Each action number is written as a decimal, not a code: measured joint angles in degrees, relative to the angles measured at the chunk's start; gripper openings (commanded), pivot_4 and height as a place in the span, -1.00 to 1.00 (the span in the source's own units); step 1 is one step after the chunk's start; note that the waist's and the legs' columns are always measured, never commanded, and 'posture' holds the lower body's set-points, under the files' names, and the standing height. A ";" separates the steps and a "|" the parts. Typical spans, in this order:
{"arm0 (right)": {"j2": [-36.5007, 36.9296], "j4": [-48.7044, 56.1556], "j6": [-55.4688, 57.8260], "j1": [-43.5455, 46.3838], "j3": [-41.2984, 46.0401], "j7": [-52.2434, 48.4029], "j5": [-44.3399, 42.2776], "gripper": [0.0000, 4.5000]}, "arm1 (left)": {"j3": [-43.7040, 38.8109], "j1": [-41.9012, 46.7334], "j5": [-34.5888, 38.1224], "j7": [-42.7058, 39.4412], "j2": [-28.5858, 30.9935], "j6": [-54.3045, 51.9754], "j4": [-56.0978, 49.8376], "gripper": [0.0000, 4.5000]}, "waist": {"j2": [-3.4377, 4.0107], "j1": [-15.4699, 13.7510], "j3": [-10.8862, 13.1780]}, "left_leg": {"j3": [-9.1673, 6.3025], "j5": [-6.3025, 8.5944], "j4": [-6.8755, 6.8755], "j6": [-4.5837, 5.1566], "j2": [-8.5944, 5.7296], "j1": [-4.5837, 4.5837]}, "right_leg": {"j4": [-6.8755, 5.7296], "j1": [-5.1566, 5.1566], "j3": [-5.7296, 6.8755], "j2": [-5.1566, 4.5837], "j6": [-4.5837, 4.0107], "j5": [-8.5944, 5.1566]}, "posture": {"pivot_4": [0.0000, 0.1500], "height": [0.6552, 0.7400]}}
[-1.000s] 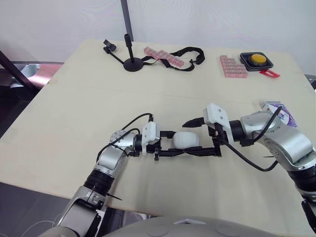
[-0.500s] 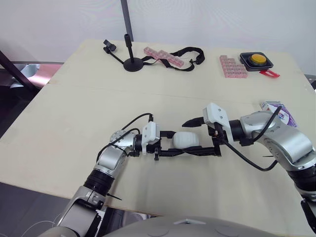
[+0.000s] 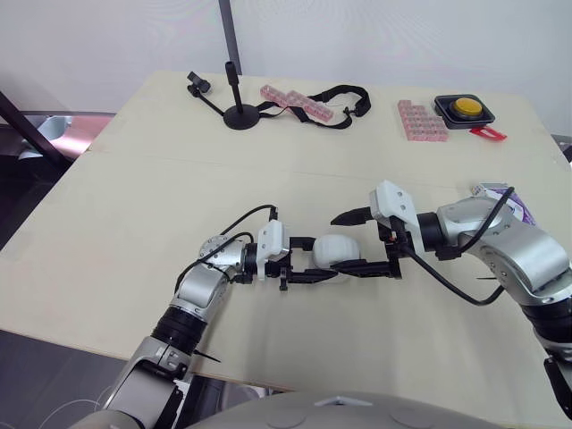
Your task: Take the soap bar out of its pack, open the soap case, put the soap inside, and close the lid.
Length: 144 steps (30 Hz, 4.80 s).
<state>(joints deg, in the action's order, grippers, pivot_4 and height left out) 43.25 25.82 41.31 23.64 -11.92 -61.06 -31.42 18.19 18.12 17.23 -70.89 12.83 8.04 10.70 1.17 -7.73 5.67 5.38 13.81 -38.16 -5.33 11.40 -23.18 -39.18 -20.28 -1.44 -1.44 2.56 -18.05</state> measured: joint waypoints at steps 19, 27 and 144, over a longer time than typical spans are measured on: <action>4.16 0.45 -1.40 -6.57 5.45 -1.85 -1.46 0.98 | 0.43 -0.12 0.00 0.01 0.27 0.01 -0.46 -0.16 | 0.00 -0.11 0.00 | 0.00 0.00 0.00 0.00 -0.01 -0.01 | 0.06 0.03 0.00 -0.01 0.00 0.00 | 1.00 1.00; 6.76 -0.19 -6.81 -20.39 15.40 -4.34 -1.87 0.98 | 0.48 -0.08 0.06 -0.05 0.71 0.06 -0.53 -0.16 | 0.01 0.01 -0.01 | 0.00 0.01 0.02 0.00 0.00 0.00 | 0.17 0.08 0.01 -0.02 0.01 -0.01 | 1.00 1.00; -0.75 3.36 -16.46 -12.47 4.23 7.33 0.66 -0.99 | -0.22 -0.07 0.23 0.71 2.11 -2.19 -0.58 -0.16 | 0.00 2.69 -0.13 | 0.00 -0.21 1.44 -0.15 -0.14 1.65 | 1.80 1.82 0.27 -0.22 0.04 -0.02 | 1.00 1.00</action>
<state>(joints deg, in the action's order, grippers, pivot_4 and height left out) 42.50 29.19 24.85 11.17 -7.69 -53.73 -30.76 17.97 18.05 17.46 -70.19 14.94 5.85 10.12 1.17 -5.04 5.53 5.38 13.60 -36.71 -5.49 11.26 -21.53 -37.38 -18.46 -1.17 -1.65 2.60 -18.07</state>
